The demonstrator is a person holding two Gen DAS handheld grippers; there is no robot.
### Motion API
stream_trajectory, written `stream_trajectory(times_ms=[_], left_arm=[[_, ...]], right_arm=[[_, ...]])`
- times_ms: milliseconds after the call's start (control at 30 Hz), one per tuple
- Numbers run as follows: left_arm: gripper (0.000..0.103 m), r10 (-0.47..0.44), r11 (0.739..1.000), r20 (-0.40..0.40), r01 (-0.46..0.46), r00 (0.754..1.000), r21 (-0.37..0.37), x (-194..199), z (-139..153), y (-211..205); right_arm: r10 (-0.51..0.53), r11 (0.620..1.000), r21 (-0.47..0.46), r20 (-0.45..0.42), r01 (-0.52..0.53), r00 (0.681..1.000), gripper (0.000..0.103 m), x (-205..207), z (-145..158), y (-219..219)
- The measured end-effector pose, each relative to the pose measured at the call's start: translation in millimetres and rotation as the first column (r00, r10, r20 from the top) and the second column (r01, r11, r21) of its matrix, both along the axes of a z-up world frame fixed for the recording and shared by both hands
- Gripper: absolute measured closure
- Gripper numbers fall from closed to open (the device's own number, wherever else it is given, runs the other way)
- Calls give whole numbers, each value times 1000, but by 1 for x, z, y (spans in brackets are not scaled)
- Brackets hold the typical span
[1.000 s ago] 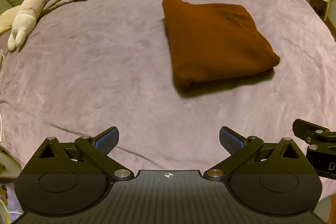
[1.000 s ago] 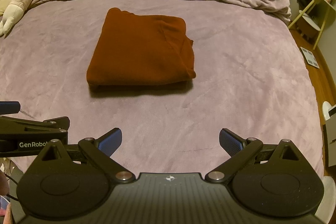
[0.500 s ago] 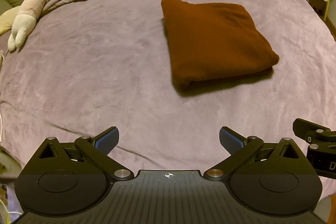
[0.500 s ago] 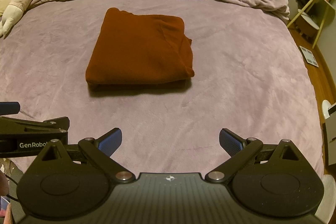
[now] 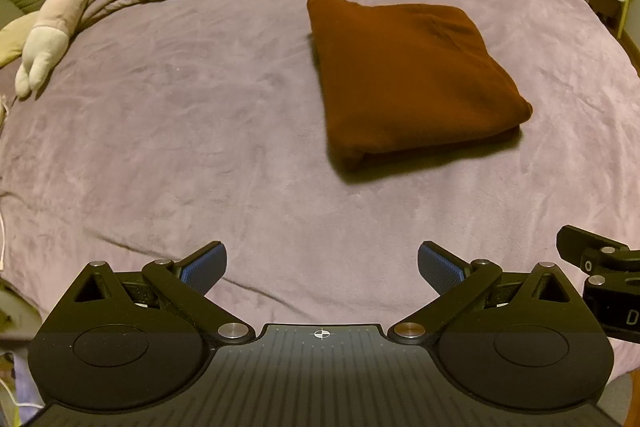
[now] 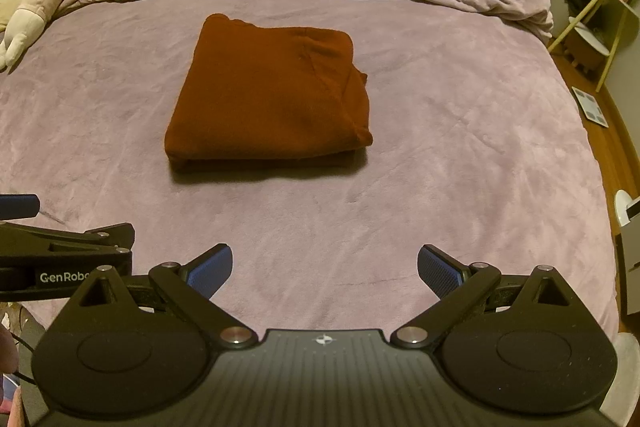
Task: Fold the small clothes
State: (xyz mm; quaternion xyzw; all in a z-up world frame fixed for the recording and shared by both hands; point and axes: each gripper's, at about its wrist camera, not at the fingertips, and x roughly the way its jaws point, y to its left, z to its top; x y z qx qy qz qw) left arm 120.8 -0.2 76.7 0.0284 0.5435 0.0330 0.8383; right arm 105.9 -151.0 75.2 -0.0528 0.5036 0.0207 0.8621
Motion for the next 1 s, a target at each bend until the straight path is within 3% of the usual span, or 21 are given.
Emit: stream_trajectory(times_ms=[1000], left_arm=[[0, -14, 1000, -4, 14, 1000, -1, -3, -3, 2]], right_arm=[[14, 1000, -17, -1, -14, 1000, 4, -1, -1, 3]])
